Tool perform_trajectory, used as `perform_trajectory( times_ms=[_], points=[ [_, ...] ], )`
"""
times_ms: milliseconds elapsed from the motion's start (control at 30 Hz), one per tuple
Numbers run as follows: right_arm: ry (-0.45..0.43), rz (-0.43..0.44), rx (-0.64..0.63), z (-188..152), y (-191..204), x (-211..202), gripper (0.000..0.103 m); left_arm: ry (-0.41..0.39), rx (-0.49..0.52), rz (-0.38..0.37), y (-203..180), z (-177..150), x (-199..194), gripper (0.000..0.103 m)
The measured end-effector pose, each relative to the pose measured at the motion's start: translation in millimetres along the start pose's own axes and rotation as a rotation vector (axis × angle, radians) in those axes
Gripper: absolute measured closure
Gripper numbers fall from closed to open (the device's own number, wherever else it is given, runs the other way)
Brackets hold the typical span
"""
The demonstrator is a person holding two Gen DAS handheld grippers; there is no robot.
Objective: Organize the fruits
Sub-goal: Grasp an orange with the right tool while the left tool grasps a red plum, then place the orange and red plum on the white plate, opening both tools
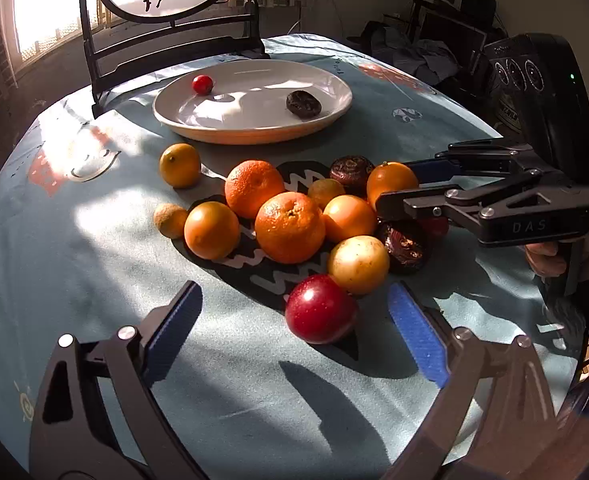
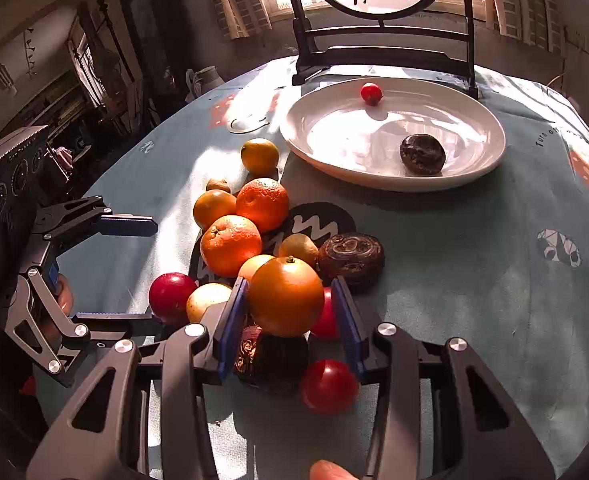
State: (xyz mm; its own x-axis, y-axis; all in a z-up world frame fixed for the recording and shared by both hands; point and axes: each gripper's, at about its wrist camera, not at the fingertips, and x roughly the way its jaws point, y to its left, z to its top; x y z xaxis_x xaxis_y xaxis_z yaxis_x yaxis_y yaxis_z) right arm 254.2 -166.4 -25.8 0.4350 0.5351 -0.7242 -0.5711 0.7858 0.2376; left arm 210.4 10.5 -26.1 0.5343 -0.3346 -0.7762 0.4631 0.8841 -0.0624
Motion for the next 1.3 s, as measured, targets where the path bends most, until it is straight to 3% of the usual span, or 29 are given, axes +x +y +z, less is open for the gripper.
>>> perform_trajectory(
  times_ms=[200,433,667,933,1300],
  points=[
    [-0.004,-0.005,-0.003,0.3,0.9,-1.4,0.065,0.022,0.001,-0.022,0.6,-1.6,3.6,0.016],
    [-0.027,-0.002,0.008,2.3,-0.5,-8.0,0.065,0.062,0.013,-0.069,-2.3,-5.0,9.3,0.045],
    [-0.045,0.000,0.011,3.4,0.9,-14.0,0.065,0.076,0.031,-0.054,-5.5,-7.6,13.0,0.047],
    [-0.060,-0.006,0.017,4.0,1.7,-18.3,0.065,0.080,0.049,-0.073,-9.1,-9.1,13.8,0.061],
    [-0.086,-0.002,0.038,4.6,-2.0,-21.3,0.065,0.059,0.036,-0.051,-4.9,-8.3,6.9,0.062]
  ],
)
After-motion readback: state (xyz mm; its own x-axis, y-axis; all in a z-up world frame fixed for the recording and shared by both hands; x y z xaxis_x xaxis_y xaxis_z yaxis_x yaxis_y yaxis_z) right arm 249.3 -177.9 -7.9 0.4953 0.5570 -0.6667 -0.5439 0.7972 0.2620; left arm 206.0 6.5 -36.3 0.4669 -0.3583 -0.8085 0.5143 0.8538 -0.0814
